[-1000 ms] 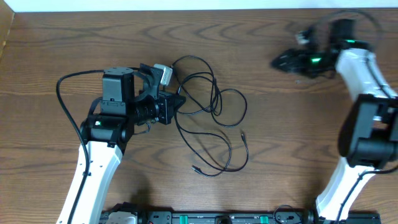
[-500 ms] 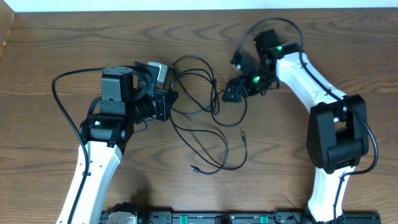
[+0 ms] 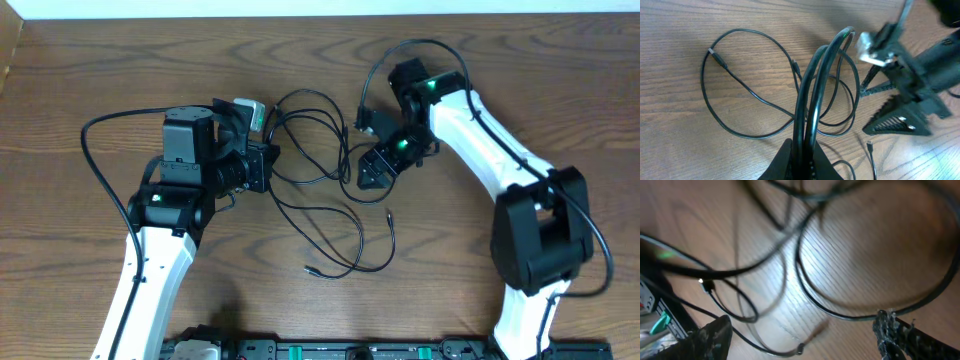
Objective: Untangle cables
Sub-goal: 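Reach the right gripper back and grasp a black cable near the left gripper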
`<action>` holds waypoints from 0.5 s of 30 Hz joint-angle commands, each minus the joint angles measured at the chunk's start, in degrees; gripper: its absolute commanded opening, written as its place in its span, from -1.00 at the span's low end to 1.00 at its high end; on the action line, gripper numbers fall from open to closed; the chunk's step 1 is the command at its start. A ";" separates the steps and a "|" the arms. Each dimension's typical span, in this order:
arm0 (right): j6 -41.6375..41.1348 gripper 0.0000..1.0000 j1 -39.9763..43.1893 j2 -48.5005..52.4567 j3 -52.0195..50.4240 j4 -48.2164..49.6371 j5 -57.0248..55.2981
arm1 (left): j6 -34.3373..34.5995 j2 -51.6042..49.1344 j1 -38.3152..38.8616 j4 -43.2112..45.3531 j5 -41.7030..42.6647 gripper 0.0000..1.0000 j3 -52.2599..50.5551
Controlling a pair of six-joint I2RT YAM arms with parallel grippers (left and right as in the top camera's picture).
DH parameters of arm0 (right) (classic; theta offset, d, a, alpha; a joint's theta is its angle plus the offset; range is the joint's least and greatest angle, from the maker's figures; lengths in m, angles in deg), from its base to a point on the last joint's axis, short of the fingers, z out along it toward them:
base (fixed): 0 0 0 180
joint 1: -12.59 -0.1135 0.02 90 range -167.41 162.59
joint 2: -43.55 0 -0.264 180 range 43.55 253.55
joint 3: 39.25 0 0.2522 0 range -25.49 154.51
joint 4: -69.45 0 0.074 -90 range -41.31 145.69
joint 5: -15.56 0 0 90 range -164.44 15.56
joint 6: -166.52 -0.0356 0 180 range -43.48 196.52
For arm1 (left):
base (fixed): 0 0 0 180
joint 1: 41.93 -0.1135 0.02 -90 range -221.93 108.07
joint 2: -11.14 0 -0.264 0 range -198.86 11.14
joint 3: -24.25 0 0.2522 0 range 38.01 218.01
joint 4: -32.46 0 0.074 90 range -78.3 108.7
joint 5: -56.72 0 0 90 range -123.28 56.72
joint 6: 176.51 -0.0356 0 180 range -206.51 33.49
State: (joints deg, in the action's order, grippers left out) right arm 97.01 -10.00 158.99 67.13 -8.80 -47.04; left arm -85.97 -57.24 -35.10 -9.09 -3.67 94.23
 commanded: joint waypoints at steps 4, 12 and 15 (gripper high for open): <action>1.81 0.79 -4.57 -4.46 0.46 3.91 -0.50 | -0.74 -0.22 -0.28 0.24 -0.74 -0.85 -0.61; -2.78 0.73 -8.83 -4.31 0.33 11.23 -7.13 | -0.72 -0.22 -0.28 0.22 -0.74 -0.85 -0.61; -4.68 0.31 -9.49 -4.31 0.33 13.53 -9.16 | -0.72 -0.20 -0.28 0.24 -0.74 -0.85 -0.61</action>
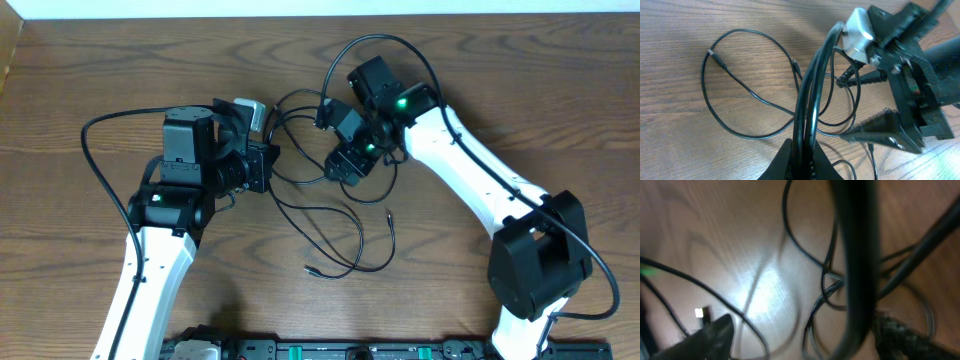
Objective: Untangle cables
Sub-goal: 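Reach the right gripper back and grasp a black cable near the left gripper, then pull the black cable up and to the upper right with the right gripper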
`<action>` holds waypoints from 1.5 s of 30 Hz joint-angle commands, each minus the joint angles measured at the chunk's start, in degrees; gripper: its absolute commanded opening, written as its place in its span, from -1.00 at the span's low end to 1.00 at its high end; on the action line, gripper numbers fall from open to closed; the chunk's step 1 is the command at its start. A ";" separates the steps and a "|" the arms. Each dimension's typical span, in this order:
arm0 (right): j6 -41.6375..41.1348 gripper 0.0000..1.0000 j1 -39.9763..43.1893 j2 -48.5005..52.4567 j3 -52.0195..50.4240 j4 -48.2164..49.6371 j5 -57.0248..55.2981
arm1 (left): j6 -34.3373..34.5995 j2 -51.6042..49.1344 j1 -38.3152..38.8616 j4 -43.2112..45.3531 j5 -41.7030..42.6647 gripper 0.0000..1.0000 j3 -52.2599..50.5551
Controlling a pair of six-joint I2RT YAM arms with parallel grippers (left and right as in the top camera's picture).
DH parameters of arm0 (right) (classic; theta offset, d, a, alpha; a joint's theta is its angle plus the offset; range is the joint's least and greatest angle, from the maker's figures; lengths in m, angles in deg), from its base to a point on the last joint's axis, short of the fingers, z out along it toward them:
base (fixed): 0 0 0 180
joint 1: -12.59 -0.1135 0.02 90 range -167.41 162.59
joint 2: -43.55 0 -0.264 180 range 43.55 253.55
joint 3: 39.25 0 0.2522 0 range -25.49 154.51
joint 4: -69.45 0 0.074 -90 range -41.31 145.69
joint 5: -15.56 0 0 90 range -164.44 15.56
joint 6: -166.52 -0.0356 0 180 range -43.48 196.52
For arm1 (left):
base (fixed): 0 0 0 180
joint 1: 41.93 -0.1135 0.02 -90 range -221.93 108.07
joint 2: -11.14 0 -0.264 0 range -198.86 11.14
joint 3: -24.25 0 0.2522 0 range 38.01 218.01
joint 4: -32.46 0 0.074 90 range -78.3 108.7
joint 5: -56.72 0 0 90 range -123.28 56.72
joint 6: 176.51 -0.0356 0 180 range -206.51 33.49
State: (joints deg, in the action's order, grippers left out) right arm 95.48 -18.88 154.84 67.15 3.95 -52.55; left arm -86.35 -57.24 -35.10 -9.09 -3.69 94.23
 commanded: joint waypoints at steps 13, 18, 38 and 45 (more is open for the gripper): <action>-16.79 -0.98 0.07 -0.15 0.31 0.87 -21.86 | -0.35 -0.20 -0.28 0.22 -0.72 -0.48 -0.61; -29.99 -0.97 3.56 -0.59 0.31 -1.81 -38.77 | -0.37 -0.22 -0.28 0.24 -0.76 0.80 -0.61; -23.19 -0.97 36.15 -28.00 4.44 15.54 35.98 | -0.37 -0.22 -0.28 -0.42 -0.74 0.85 -0.61; -35.50 -0.97 39.93 -40.92 9.22 40.15 45.24 | -0.37 -0.68 -0.28 -1.66 -0.72 0.85 -0.61</action>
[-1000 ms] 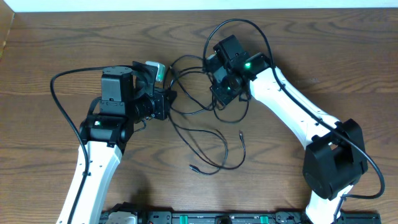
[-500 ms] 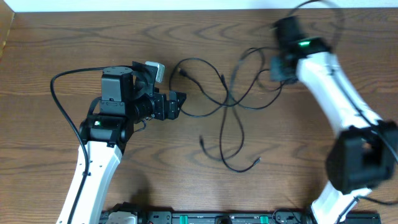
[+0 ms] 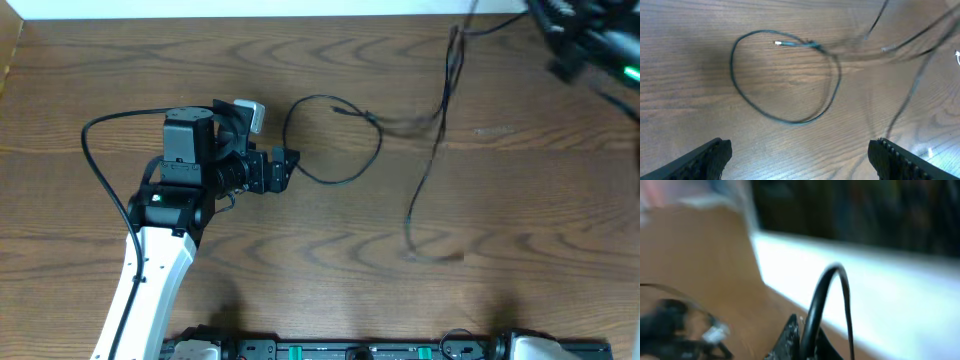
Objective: Untangle cables
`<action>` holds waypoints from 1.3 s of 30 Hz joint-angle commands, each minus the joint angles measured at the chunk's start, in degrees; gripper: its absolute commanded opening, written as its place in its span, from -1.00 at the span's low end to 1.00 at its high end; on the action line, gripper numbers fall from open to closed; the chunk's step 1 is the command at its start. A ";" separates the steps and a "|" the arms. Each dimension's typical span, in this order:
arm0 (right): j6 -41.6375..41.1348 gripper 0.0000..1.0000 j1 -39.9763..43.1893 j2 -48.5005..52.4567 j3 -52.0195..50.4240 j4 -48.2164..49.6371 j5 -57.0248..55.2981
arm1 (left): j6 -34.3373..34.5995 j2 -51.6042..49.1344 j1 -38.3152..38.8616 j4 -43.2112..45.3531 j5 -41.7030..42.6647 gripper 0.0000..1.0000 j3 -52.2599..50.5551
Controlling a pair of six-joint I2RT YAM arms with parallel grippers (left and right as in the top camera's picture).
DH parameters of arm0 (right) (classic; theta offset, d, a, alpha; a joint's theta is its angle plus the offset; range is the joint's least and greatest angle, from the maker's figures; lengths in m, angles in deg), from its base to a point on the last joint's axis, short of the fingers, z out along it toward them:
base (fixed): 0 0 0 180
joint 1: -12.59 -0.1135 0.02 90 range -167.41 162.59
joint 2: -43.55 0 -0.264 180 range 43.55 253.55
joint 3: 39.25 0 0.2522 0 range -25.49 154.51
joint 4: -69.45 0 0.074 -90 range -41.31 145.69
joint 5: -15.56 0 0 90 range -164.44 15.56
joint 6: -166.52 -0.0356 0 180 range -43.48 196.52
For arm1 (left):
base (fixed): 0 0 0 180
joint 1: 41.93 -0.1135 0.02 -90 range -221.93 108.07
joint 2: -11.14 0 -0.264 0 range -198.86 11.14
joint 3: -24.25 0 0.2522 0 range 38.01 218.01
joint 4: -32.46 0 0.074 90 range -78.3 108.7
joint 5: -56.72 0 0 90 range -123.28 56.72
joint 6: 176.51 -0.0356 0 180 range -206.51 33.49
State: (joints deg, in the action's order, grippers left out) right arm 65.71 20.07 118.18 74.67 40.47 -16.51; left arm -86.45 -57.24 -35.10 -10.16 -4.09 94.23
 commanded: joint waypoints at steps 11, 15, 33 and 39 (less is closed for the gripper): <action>-9.92 -0.98 2.75 -8.46 1.84 -1.33 3.76 | -1.68 -4.22 0.68 -0.98 8.96 0.82 -0.61; -9.81 -0.97 2.62 -4.83 1.84 -4.98 7.52 | -5.97 -5.01 3.21 0.42 16.52 0.83 -0.61; -8.09 -0.97 2.60 -1.01 1.84 -10.67 15.23 | -7.98 -9.38 22.05 12.72 16.22 0.77 -0.61; -4.20 -0.97 2.60 -1.25 1.84 -14.27 16.17 | -7.96 -15.37 23.21 15.10 16.24 0.68 -0.61</action>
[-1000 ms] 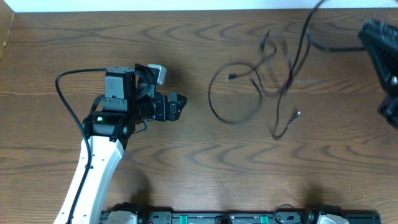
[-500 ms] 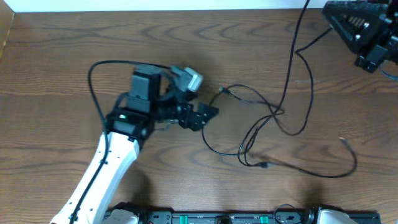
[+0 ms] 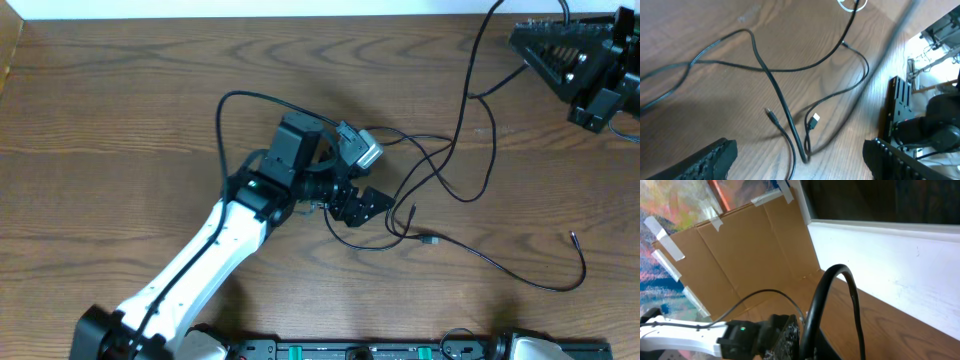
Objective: Untangle cables
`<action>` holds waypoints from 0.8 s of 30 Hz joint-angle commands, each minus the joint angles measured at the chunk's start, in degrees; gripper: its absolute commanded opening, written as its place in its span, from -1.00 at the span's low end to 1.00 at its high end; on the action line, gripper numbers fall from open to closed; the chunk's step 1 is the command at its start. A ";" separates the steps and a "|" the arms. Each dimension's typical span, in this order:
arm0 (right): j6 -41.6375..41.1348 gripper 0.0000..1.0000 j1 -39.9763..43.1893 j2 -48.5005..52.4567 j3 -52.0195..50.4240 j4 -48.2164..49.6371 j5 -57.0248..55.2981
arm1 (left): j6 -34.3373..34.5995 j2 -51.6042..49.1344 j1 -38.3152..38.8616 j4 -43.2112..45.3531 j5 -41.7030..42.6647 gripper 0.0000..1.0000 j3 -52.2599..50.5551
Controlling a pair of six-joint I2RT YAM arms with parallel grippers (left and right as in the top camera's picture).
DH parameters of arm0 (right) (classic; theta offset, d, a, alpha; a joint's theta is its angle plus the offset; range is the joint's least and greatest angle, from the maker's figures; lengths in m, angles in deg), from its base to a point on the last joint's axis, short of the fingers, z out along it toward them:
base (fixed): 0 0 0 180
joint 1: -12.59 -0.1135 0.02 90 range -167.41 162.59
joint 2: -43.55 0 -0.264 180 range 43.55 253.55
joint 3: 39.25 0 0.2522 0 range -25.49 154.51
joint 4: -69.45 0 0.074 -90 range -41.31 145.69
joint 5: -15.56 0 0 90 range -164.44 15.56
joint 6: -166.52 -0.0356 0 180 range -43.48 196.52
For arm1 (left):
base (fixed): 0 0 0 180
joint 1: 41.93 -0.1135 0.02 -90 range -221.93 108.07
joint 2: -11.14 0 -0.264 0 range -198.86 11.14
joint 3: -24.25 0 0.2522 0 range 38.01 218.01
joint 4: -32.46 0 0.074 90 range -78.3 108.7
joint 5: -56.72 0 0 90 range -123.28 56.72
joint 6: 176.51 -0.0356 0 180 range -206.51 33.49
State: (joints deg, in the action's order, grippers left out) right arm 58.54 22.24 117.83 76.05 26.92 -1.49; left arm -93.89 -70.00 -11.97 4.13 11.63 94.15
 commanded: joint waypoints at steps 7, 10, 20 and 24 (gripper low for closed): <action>3.26 -0.97 0.44 -0.90 0.46 -1.49 1.16 | -0.52 -8.70 0.09 5.29 0.52 0.68 -0.52; 3.89 -0.97 0.44 -0.90 0.46 -2.40 1.14 | -0.50 -10.64 0.09 7.26 0.55 0.68 -0.52; 5.44 -0.97 0.44 -0.90 0.46 -4.33 0.70 | 2.78 -14.01 0.17 10.78 0.57 0.68 -0.52; 5.42 -0.98 0.44 -0.90 0.46 -4.44 0.70 | 3.69 -14.03 0.37 12.44 0.55 0.68 -0.52</action>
State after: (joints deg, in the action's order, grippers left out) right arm 62.94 22.24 117.75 76.05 22.52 -0.92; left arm -91.90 -83.40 -11.82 15.63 11.61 93.95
